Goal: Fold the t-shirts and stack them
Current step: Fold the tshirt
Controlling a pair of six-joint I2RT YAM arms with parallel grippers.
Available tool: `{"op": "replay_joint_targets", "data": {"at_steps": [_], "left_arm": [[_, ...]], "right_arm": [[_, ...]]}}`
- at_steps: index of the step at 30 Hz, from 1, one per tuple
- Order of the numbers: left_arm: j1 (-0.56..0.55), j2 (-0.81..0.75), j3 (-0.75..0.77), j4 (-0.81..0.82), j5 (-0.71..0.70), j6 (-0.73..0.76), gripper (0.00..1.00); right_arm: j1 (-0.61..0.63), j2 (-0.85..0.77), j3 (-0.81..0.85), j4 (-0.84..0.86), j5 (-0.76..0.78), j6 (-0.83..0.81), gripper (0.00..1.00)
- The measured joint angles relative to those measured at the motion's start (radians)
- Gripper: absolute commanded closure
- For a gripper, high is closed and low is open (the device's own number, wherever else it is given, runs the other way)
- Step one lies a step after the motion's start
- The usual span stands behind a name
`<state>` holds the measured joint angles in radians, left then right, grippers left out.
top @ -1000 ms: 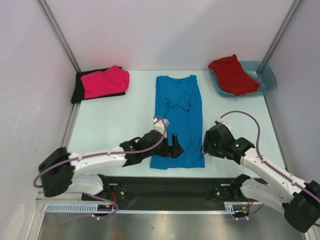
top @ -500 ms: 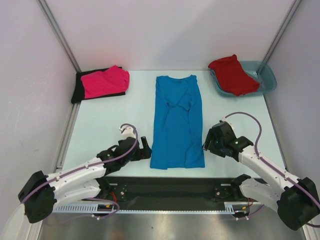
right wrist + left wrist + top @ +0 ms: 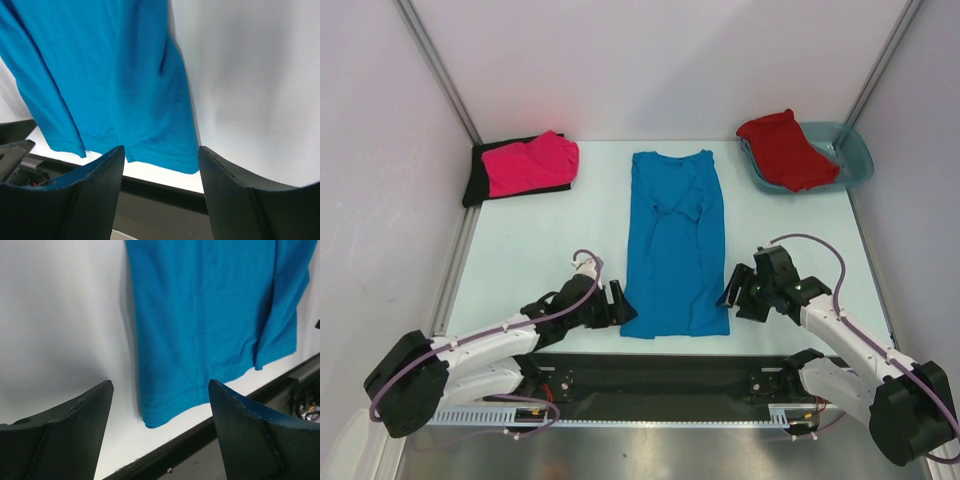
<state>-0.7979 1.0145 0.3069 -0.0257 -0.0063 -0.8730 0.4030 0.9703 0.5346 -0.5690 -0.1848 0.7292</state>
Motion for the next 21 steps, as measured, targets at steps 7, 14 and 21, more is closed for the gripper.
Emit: {"op": "replay_joint_targets", "data": {"at_steps": [7,14,21], "left_arm": [[0.01,0.037,-0.025,0.094,0.113,-0.034,0.16],[0.016,0.029,-0.055,0.14,0.146,-0.048,0.19],[0.018,-0.001,-0.113,0.191,0.175,-0.074,0.33]], "right_arm": [[-0.019,-0.012,-0.058,-0.005,-0.059,0.026,0.36],[-0.019,-0.044,-0.129,-0.006,-0.083,0.068,0.36],[-0.019,-0.051,-0.167,0.027,-0.111,0.1,0.39]]}}
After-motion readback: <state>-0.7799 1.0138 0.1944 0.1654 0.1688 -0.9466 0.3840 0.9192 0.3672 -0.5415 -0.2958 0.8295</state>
